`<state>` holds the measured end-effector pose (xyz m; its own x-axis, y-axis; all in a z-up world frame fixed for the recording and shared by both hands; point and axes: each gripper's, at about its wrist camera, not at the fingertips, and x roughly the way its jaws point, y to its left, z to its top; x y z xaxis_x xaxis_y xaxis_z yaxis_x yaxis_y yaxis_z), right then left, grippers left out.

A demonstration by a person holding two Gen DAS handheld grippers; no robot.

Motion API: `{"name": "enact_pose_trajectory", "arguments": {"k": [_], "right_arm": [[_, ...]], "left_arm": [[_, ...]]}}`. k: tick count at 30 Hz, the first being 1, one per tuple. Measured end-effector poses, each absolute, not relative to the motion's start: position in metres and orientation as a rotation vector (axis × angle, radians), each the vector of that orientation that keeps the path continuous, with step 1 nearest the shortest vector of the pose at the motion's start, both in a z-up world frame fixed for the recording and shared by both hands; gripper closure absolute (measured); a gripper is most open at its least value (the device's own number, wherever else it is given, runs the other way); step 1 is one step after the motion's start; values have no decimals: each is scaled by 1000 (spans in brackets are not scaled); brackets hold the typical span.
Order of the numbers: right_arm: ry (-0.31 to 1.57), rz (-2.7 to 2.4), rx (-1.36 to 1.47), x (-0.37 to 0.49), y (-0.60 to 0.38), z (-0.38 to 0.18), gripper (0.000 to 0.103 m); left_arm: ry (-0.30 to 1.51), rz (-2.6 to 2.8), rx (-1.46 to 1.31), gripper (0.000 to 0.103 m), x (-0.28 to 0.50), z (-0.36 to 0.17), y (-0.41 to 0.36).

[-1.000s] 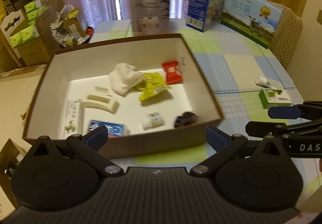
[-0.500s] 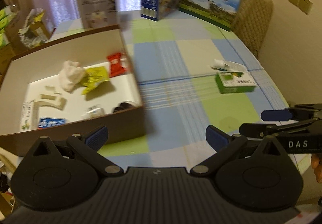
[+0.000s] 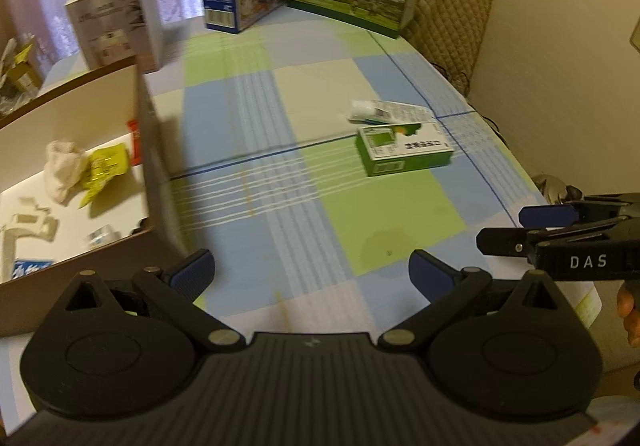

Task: Organize objects
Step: 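Withdraw both grippers from the box toward the spray box and tube, then grasp the green-and-white mouth spray box with the left gripper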

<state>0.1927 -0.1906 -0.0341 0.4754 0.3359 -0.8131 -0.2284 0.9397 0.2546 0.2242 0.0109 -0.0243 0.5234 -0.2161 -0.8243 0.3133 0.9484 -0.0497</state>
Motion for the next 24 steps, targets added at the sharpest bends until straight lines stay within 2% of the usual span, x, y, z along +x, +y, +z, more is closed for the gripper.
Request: {"name": "enact_pose_trajectory", "arguments": {"k": [12,24], "right_arm": [[1043,253,151,214,-240,-51,38],[1049,169,187,250,-279,-63,38]], "left_arm": [[965,-419,159,1,255,-50,-47],[904,-548,240,2,317,-80,-95]]}}
